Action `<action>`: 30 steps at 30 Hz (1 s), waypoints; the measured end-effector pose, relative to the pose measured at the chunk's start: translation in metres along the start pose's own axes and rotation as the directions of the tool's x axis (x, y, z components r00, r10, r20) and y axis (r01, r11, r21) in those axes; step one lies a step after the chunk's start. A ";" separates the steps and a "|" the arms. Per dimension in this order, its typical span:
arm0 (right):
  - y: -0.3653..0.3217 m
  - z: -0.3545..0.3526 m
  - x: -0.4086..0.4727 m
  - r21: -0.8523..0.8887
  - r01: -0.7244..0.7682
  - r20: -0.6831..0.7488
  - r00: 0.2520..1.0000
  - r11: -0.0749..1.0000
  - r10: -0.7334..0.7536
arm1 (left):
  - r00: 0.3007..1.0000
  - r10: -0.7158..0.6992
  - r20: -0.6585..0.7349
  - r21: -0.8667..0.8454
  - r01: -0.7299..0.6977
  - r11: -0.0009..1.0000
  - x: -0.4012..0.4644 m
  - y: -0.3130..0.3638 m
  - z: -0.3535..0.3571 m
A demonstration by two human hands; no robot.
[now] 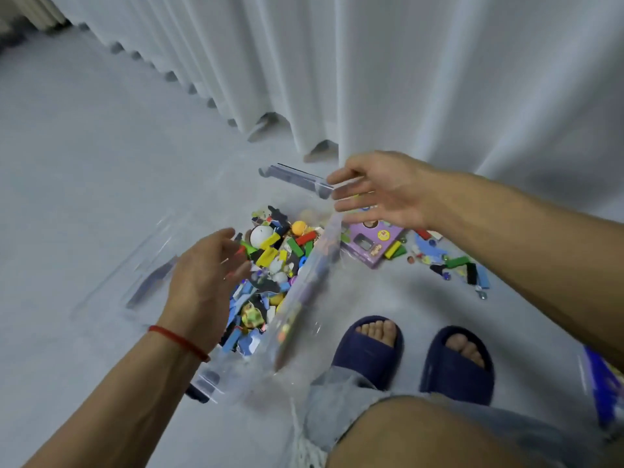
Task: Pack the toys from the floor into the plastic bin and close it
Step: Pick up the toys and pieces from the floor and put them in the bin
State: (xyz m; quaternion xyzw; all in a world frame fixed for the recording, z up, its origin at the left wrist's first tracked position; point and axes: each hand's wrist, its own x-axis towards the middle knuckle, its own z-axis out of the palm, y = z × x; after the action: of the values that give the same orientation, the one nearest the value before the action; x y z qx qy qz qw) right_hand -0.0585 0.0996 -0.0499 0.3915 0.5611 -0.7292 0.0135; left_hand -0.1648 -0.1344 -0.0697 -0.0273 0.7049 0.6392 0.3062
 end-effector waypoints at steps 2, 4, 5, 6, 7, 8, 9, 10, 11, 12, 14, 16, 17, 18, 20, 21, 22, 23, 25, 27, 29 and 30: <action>0.021 -0.044 0.002 -0.158 0.064 -0.194 0.977 0.985 -0.094 | 0.988 0.125 0.086 0.084 -0.132 0.988 -0.014 -0.012 0.030; 0.057 -0.091 0.000 -0.378 -0.008 -0.370 0.918 0.926 -0.143 | 0.959 0.161 0.231 0.164 -0.202 0.966 -0.021 -0.033 0.062; 0.082 -0.113 -0.003 -0.477 -0.092 -0.433 0.890 0.874 -0.142 | 0.943 0.139 0.303 0.220 -0.211 0.952 -0.021 -0.047 0.078; 0.108 -0.131 -0.007 -0.559 -0.177 -0.466 0.875 0.810 -0.131 | 0.928 0.094 0.359 0.291 -0.208 0.934 -0.016 -0.064 0.092; 0.135 -0.144 -0.012 -0.624 -0.249 -0.471 0.876 0.741 -0.103 | 0.913 0.039 0.406 0.363 -0.200 0.910 -0.009 -0.082 0.105; 0.162 -0.152 -0.018 -0.659 -0.301 -0.471 0.880 0.690 -0.066 | 0.896 -0.015 0.445 0.437 -0.203 0.876 -0.001 -0.101 0.117; 0.189 -0.157 -0.021 -0.668 -0.335 -0.471 0.882 0.664 -0.029 | 0.875 -0.054 0.481 0.516 -0.232 0.824 0.008 -0.119 0.128; 0.215 -0.159 -0.022 -0.664 -0.348 -0.471 0.882 0.662 -0.009 | 0.854 -0.071 0.516 0.594 -0.297 0.748 0.019 -0.136 0.138; 0.237 -0.158 -0.021 -0.656 -0.350 -0.471 0.882 0.669 -0.001 | 0.832 -0.073 0.549 0.656 -0.375 0.655 0.030 -0.151 0.148; 0.256 -0.154 -0.018 -0.657 -0.334 -0.463 0.886 0.676 -0.011 | 0.812 -0.058 0.581 0.692 -0.455 0.560 0.040 -0.164 0.156; 0.282 -0.146 -0.005 -0.699 -0.275 -0.419 0.905 0.660 -0.067 | 0.755 -0.001 0.655 0.705 -0.611 0.361 0.063 -0.184 0.173; 0.294 -0.138 0.012 -0.756 -0.217 -0.360 0.926 0.617 -0.115 | 0.667 0.032 0.744 0.654 -0.737 0.170 0.085 -0.201 0.190; 0.298 -0.135 0.022 -0.796 -0.198 -0.330 0.934 0.571 -0.137 | 0.614 0.042 0.788 0.609 -0.788 0.094 0.094 -0.208 0.199; 0.300 -0.133 0.033 -0.836 -0.185 -0.308 0.937 0.516 -0.163 | 0.563 0.061 0.824 0.564 -0.826 0.014 0.103 -0.216 0.207; 0.305 -0.131 0.053 -0.883 -0.177 -0.294 0.930 0.434 -0.219 | 0.483 0.103 0.869 0.494 -0.857 -0.150 0.116 -0.229 0.222; 0.308 -0.132 0.062 -0.899 -0.163 -0.281 0.927 0.406 -0.250 | 0.459 0.112 0.882 0.472 -0.852 -0.225 0.119 -0.234 0.229; 0.312 -0.132 0.069 -0.914 -0.144 -0.261 0.924 0.380 -0.278 | 0.446 0.100 0.890 0.454 -0.839 -0.300 0.120 -0.239 0.234; 0.316 -0.132 0.074 -0.922 -0.124 -0.245 0.921 0.367 -0.303 | 0.447 0.074 0.891 0.442 -0.820 -0.365 0.120 -0.241 0.239; 0.327 -0.135 0.080 -0.907 -0.091 -0.252 0.900 0.411 -0.355 | 0.467 0.021 0.884 0.425 -0.785 -0.451 0.119 -0.247 0.245; 0.332 -0.136 0.081 -0.840 -0.073 -0.325 0.862 0.538 -0.390 | 0.499 -0.008 0.867 0.429 -0.752 -0.500 0.121 -0.253 0.247; 0.328 -0.136 0.079 -0.691 -0.051 -0.453 0.808 0.721 -0.377 | 0.526 -0.004 0.850 0.456 -0.741 -0.493 0.123 -0.256 0.249; 0.320 -0.135 0.077 -0.556 -0.042 -0.533 0.785 0.830 -0.317 | 0.533 0.002 0.846 0.468 -0.740 -0.483 0.123 -0.256 0.251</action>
State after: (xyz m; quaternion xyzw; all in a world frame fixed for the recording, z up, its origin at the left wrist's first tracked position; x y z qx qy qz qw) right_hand 0.1100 0.1251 -0.3620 0.5392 0.7453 -0.3758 -0.1121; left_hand -0.0547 0.0929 -0.3521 0.6687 0.7322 -0.1126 0.0634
